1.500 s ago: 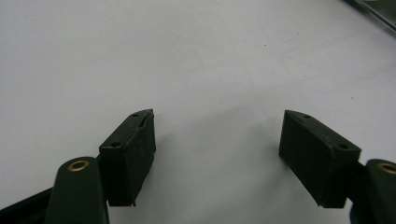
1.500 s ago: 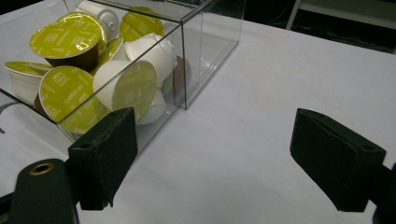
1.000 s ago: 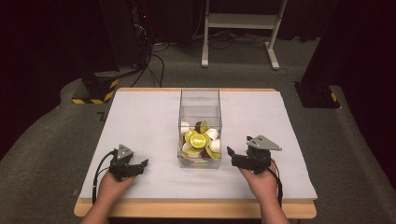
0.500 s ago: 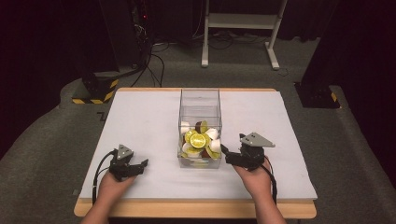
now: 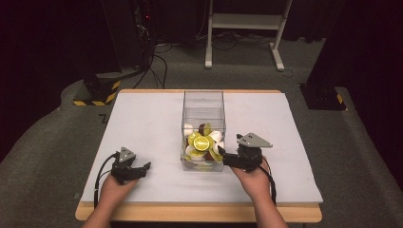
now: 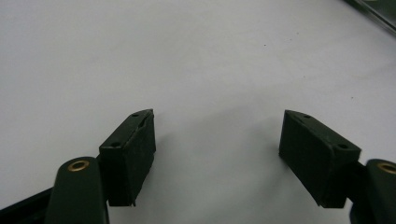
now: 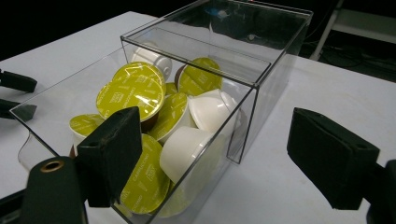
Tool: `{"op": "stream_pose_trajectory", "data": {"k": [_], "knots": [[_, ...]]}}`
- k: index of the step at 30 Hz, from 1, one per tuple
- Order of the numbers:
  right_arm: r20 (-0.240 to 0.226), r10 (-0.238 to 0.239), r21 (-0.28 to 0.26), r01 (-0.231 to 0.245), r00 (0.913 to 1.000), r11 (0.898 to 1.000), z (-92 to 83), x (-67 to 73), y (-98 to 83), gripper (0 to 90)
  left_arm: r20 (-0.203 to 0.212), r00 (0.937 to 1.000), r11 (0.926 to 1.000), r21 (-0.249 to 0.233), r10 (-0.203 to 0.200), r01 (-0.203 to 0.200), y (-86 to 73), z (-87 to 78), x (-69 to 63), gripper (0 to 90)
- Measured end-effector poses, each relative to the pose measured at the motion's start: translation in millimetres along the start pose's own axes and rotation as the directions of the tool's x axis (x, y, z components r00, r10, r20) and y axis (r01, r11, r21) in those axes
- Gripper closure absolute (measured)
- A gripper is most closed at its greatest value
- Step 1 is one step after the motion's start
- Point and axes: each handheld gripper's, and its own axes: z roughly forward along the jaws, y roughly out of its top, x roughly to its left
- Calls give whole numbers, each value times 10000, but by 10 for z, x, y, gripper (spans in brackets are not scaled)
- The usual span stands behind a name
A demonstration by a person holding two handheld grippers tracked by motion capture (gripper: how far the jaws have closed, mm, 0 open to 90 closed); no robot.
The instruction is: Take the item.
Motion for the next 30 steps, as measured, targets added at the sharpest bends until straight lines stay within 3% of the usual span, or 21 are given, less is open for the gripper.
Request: {"op": "stream_pose_trajectory", "data": {"k": [18, 29, 30], "knots": [[-650, 23, 80, -18, 9979, 10000, 122, 125, 78, 193, 12, 10000, 10000, 26, 22, -22, 1, -2, 3, 272], [-808, -337, 289, 361, 9962, 9989, 263, 244, 122, 200, 9, 10000, 10000, -41, -53, 53, 0, 3, -2, 272], [-835, -353, 299, 379, 9959, 9988, 277, 253, 126, 203, 12, 10000, 9999, 56, 87, -87, 2, -4, 7, 272]]}}
